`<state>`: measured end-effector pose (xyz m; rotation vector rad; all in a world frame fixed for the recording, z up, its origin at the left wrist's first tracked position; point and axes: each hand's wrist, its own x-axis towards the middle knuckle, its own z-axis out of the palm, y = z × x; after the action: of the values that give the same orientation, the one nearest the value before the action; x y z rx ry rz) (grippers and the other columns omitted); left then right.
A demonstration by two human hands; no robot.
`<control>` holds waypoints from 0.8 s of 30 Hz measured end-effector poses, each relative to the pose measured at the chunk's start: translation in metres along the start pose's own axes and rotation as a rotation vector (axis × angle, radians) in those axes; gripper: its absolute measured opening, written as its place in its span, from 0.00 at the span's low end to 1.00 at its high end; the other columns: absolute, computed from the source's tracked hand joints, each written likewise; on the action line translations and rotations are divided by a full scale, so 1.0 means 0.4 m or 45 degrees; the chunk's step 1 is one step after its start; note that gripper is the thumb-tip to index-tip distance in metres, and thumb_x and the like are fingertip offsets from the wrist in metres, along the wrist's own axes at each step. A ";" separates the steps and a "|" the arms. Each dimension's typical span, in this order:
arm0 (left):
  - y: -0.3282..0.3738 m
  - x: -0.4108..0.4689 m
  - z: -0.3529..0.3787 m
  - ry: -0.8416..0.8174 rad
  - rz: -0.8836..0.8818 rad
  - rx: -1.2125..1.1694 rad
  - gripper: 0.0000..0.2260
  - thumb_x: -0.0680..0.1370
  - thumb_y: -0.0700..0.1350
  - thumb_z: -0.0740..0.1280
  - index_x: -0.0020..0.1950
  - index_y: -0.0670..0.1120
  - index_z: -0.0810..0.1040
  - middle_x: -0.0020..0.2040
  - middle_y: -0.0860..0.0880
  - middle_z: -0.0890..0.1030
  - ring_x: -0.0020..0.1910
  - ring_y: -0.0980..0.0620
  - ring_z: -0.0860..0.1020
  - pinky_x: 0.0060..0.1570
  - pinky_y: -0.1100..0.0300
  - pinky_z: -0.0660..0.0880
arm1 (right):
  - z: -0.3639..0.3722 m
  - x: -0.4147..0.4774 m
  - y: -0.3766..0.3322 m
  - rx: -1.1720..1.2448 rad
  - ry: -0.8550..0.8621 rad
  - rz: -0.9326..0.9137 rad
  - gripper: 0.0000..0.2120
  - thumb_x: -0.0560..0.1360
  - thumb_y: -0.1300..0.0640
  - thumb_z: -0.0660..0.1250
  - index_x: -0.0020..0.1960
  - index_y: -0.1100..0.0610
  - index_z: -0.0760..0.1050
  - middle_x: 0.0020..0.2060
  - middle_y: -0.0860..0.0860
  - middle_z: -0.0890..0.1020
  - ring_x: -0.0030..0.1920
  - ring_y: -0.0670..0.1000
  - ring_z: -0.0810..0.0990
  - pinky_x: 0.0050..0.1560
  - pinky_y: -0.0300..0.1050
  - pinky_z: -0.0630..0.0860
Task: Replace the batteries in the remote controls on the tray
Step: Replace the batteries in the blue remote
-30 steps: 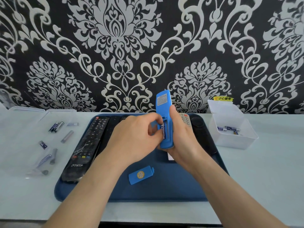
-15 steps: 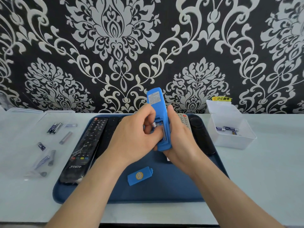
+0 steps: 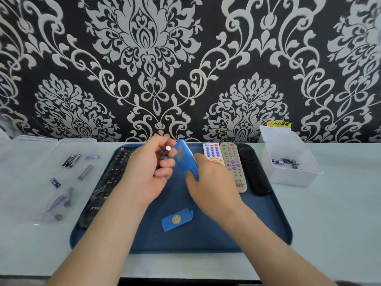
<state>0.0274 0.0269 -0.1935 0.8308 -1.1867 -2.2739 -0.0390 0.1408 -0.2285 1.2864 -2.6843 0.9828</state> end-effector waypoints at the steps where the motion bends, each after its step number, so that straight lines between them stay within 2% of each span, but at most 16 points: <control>1: -0.006 0.001 0.003 -0.003 -0.006 0.033 0.06 0.78 0.41 0.60 0.42 0.43 0.74 0.30 0.49 0.72 0.21 0.58 0.61 0.15 0.69 0.54 | 0.004 0.000 -0.001 -0.047 -0.003 -0.014 0.08 0.80 0.52 0.59 0.46 0.55 0.63 0.38 0.51 0.75 0.39 0.56 0.72 0.38 0.47 0.61; 3: -0.013 0.002 0.008 -0.026 -0.007 0.032 0.06 0.78 0.37 0.58 0.46 0.42 0.74 0.30 0.48 0.73 0.21 0.57 0.63 0.16 0.68 0.56 | 0.007 0.000 -0.004 -0.183 0.007 -0.062 0.09 0.78 0.53 0.63 0.45 0.55 0.64 0.39 0.53 0.79 0.40 0.57 0.76 0.36 0.45 0.61; 5: -0.016 0.004 0.009 -0.053 0.010 0.015 0.08 0.77 0.34 0.56 0.49 0.43 0.73 0.30 0.48 0.71 0.23 0.56 0.64 0.18 0.67 0.57 | 0.014 -0.004 -0.001 -0.386 0.139 -0.235 0.11 0.70 0.57 0.71 0.36 0.56 0.69 0.29 0.53 0.78 0.32 0.55 0.76 0.32 0.42 0.58; 7: -0.014 0.003 0.016 -0.057 0.058 0.026 0.10 0.76 0.32 0.55 0.50 0.43 0.73 0.30 0.49 0.68 0.25 0.55 0.64 0.20 0.66 0.58 | 0.002 -0.001 0.001 -0.342 0.286 -0.291 0.10 0.69 0.60 0.66 0.30 0.57 0.70 0.24 0.52 0.74 0.27 0.55 0.73 0.29 0.43 0.60; 8: -0.014 0.002 0.025 -0.053 0.096 0.047 0.12 0.75 0.31 0.55 0.51 0.44 0.73 0.30 0.49 0.66 0.26 0.55 0.64 0.22 0.65 0.59 | -0.011 0.006 0.006 -0.168 0.290 -0.233 0.11 0.72 0.60 0.61 0.31 0.58 0.71 0.25 0.53 0.75 0.28 0.56 0.72 0.29 0.45 0.65; 9: -0.013 -0.001 0.038 -0.045 0.154 0.084 0.13 0.75 0.30 0.55 0.51 0.44 0.74 0.30 0.49 0.66 0.27 0.55 0.64 0.23 0.64 0.60 | -0.034 0.019 0.002 0.137 0.194 -0.060 0.12 0.76 0.60 0.58 0.35 0.59 0.72 0.28 0.55 0.77 0.30 0.56 0.73 0.32 0.48 0.71; 11: -0.016 -0.007 0.080 -0.051 0.288 0.235 0.15 0.76 0.30 0.57 0.53 0.45 0.76 0.32 0.49 0.66 0.29 0.55 0.65 0.27 0.63 0.62 | -0.088 0.030 0.002 0.933 -0.210 0.406 0.12 0.80 0.56 0.57 0.46 0.60 0.76 0.36 0.57 0.83 0.33 0.54 0.77 0.36 0.48 0.77; 12: -0.023 -0.006 0.111 -0.072 0.351 0.341 0.15 0.77 0.31 0.57 0.54 0.47 0.76 0.33 0.49 0.67 0.29 0.55 0.66 0.29 0.63 0.64 | -0.117 0.030 0.007 1.225 -0.389 0.551 0.12 0.82 0.55 0.57 0.51 0.60 0.77 0.38 0.58 0.84 0.34 0.54 0.80 0.37 0.47 0.78; 13: -0.030 -0.003 0.142 -0.106 0.421 0.456 0.16 0.77 0.32 0.56 0.54 0.49 0.77 0.34 0.49 0.69 0.31 0.55 0.68 0.31 0.63 0.67 | -0.136 0.034 0.015 1.412 -0.470 0.587 0.13 0.82 0.54 0.57 0.53 0.61 0.76 0.38 0.59 0.83 0.34 0.54 0.81 0.37 0.46 0.79; 15: -0.048 0.010 0.212 -0.188 0.565 0.732 0.18 0.78 0.33 0.54 0.52 0.51 0.78 0.40 0.49 0.72 0.38 0.54 0.72 0.41 0.60 0.73 | -0.174 0.037 0.037 1.578 -0.434 0.533 0.13 0.83 0.58 0.55 0.54 0.64 0.76 0.39 0.60 0.82 0.35 0.54 0.82 0.37 0.47 0.82; 17: -0.069 0.029 0.285 -0.243 0.649 0.934 0.20 0.78 0.33 0.52 0.50 0.53 0.78 0.43 0.51 0.74 0.45 0.54 0.73 0.51 0.58 0.73 | -0.220 0.040 0.076 1.591 -0.308 0.512 0.13 0.82 0.62 0.54 0.53 0.65 0.77 0.39 0.59 0.83 0.36 0.53 0.84 0.39 0.47 0.84; 20: -0.107 0.058 0.387 -0.334 0.632 0.828 0.21 0.77 0.30 0.53 0.46 0.52 0.78 0.45 0.50 0.77 0.45 0.55 0.75 0.51 0.60 0.75 | -0.285 0.046 0.164 1.499 -0.127 0.523 0.13 0.81 0.65 0.55 0.53 0.65 0.78 0.41 0.60 0.85 0.40 0.52 0.86 0.41 0.45 0.83; 22: -0.145 0.083 0.438 -0.353 0.569 0.695 0.20 0.76 0.28 0.53 0.46 0.49 0.78 0.46 0.48 0.78 0.46 0.54 0.77 0.49 0.62 0.75 | -0.305 0.051 0.218 1.297 0.028 0.545 0.12 0.81 0.65 0.57 0.55 0.65 0.79 0.47 0.63 0.84 0.44 0.54 0.86 0.43 0.44 0.83; 24: -0.189 0.104 0.479 -0.374 0.472 0.637 0.17 0.76 0.29 0.56 0.46 0.48 0.78 0.46 0.49 0.79 0.48 0.53 0.77 0.49 0.61 0.73 | -0.309 0.053 0.270 0.945 0.135 0.597 0.11 0.79 0.64 0.57 0.51 0.63 0.79 0.44 0.61 0.84 0.44 0.58 0.84 0.44 0.48 0.82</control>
<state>-0.1417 0.1511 -0.1831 0.3886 -1.9128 -1.8576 -0.1601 0.2432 -0.1812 0.5721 -2.6689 2.1684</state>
